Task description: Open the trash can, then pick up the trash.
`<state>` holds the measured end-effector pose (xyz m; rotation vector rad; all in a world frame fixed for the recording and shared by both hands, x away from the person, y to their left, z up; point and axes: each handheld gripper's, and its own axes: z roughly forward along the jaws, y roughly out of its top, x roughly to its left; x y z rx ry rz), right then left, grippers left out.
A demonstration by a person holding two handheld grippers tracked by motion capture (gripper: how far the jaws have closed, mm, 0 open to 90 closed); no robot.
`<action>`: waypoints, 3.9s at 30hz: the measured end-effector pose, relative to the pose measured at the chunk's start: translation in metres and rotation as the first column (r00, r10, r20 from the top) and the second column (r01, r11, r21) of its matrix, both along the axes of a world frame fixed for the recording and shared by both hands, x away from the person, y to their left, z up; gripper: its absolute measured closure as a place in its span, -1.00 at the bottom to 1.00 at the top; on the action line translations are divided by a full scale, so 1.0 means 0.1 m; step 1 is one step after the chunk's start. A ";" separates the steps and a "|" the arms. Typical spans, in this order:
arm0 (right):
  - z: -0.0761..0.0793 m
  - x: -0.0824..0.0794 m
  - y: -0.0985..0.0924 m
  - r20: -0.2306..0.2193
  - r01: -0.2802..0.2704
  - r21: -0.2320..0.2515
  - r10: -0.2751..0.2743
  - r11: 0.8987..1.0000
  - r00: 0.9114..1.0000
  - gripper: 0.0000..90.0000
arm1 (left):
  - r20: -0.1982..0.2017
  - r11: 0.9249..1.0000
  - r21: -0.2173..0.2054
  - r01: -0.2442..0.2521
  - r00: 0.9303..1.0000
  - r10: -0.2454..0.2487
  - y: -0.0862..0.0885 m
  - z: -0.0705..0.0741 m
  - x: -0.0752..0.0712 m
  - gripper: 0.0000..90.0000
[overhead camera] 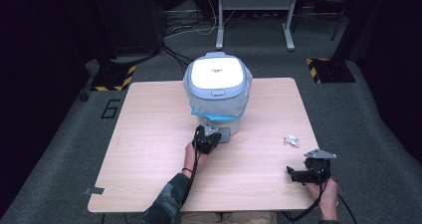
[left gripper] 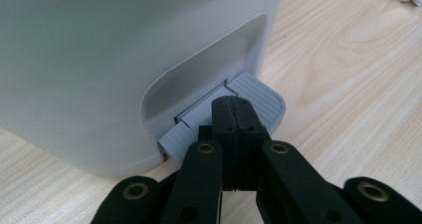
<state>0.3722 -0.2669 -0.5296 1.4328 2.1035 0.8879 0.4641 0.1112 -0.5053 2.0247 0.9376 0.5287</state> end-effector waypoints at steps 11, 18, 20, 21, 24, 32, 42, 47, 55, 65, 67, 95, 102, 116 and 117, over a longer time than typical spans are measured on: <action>0.00 0.00 0.00 0.000 0.000 0.000 0.000 1.000 1.000 -1.00 | 0.011 1.000 0.001 0.001 1.000 -0.001 0.00 -0.03 -0.01 1.00; 0.00 0.00 0.00 0.000 0.000 0.000 0.000 1.000 1.000 -1.00 | 0.028 1.000 0.024 0.002 1.000 -0.003 -0.02 -0.04 -0.03 1.00; 0.00 0.00 0.00 0.000 0.000 0.000 0.000 1.000 1.000 -1.00 | 0.029 1.000 0.025 0.001 1.000 -0.002 -0.03 -0.04 -0.03 1.00; 0.00 0.00 0.00 0.000 0.000 0.000 0.000 1.000 1.000 -1.00 | 0.028 1.000 0.029 0.003 1.000 -0.004 -0.03 -0.04 -0.03 1.00; 0.00 0.00 0.00 0.000 0.000 0.000 0.000 1.000 1.000 -1.00 | 0.028 1.000 0.027 0.004 1.000 -0.005 -0.02 -0.04 -0.03 1.00; 0.00 0.00 0.00 0.000 0.000 0.000 0.000 1.000 1.000 -1.00 | 0.027 1.000 0.019 -0.001 1.000 0.000 -0.03 -0.06 -0.03 1.00; 0.00 0.00 0.00 0.000 0.000 0.000 0.000 1.000 1.000 -1.00 | 0.021 1.000 0.024 -0.001 1.000 0.000 -0.03 -0.10 -0.03 1.00; 0.00 0.00 0.00 0.000 0.000 0.000 0.000 1.000 1.000 -1.00 | 0.014 0.999 0.033 0.001 1.000 -0.002 -0.04 -0.13 -0.02 1.00; 0.00 0.00 0.00 0.000 0.000 0.000 0.000 1.000 1.000 -1.00 | 0.015 1.000 0.030 0.001 1.000 -0.002 -0.04 -0.17 -0.02 1.00; 0.00 0.00 0.00 0.001 0.001 0.000 -0.001 1.000 1.000 -1.00 | 0.015 1.000 0.026 -0.003 1.000 0.002 -0.04 -0.17 -0.02 1.00; 0.00 0.00 0.00 0.001 0.001 0.000 -0.001 1.000 1.000 -1.00 | 0.015 1.000 0.024 -0.003 1.000 0.002 -0.04 -0.17 -0.02 1.00; 0.00 0.00 0.00 0.001 0.013 0.002 -0.013 1.000 1.000 -1.00 | 0.002 0.999 -0.034 -0.004 1.000 0.004 0.01 -0.19 -0.01 1.00; 0.00 0.00 0.00 0.001 0.017 0.001 -0.017 1.000 1.000 -1.00 | -0.001 0.999 -0.035 -0.004 1.000 0.004 0.01 -0.19 -0.01 1.00; 0.01 -0.01 0.01 0.009 0.027 -0.020 -0.027 0.999 1.000 -1.00 | 0.000 0.999 -0.035 -0.002 1.000 0.002 0.01 -0.19 -0.01 1.00; 0.02 -0.01 0.01 0.004 0.028 -0.021 -0.028 0.999 1.000 -1.00 | 0.001 0.999 -0.035 -0.003 1.000 0.003 0.01 -0.19 -0.01 1.00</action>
